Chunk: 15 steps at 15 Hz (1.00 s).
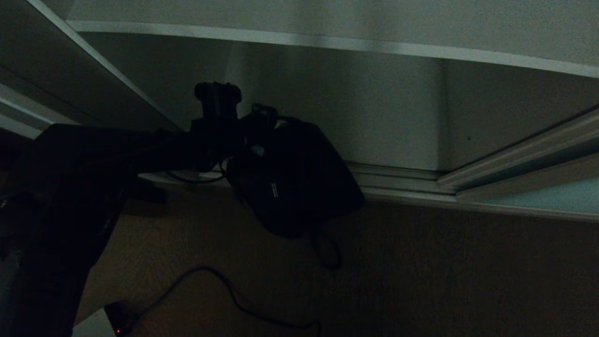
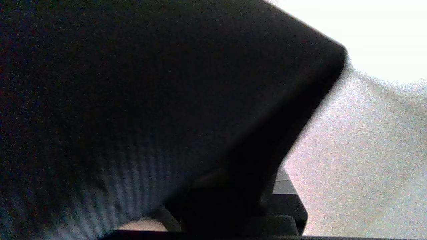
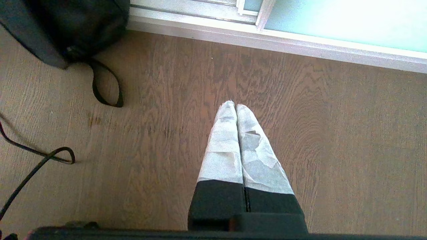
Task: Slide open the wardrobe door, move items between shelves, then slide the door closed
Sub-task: Place the bag on the lower shelf
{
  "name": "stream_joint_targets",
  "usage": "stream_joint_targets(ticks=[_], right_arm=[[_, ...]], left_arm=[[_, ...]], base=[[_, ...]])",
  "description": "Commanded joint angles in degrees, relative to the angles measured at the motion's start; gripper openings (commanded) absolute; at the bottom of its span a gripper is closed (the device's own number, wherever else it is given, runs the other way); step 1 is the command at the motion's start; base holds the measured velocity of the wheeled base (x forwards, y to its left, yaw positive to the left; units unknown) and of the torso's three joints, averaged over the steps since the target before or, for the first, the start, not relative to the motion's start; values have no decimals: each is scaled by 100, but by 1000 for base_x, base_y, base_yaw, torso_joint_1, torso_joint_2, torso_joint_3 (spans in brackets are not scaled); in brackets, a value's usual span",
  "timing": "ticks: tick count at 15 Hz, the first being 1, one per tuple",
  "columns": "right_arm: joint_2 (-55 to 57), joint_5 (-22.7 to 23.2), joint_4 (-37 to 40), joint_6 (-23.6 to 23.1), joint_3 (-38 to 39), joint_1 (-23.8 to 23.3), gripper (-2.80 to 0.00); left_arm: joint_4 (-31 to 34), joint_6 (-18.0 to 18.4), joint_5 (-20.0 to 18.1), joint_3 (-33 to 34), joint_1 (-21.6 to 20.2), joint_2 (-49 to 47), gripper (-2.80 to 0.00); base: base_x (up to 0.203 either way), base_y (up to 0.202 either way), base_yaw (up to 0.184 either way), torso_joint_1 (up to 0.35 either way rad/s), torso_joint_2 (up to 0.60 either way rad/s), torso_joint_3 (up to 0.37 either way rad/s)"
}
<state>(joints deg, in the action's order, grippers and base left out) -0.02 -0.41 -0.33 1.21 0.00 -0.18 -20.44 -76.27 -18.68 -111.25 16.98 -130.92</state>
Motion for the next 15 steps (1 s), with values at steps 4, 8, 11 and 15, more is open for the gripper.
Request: stream_joint_targets(ticks=[4,8,11,15], right_arm=[[-6,-2,-2,2,0,1,-280],[-6,-2,-5,2,0,1,-280],[-6,-2,-2,2,0,1,-280],[-6,-2,-2,2,0,1,-280]], left_arm=[[-1238,1069,963,-31,-106,-351,-280],[-2208,1906,1682,-35,-225,-296,-280],[-2524,2380,2175,-37,-282,-154,-280],[-2674,2965,2522,-37,-370,-278,-280]], base=[[0,0,0,0,0,0],[0,0,0,0,0,0],[0,0,0,0,0,0],[0,0,0,0,0,0]])
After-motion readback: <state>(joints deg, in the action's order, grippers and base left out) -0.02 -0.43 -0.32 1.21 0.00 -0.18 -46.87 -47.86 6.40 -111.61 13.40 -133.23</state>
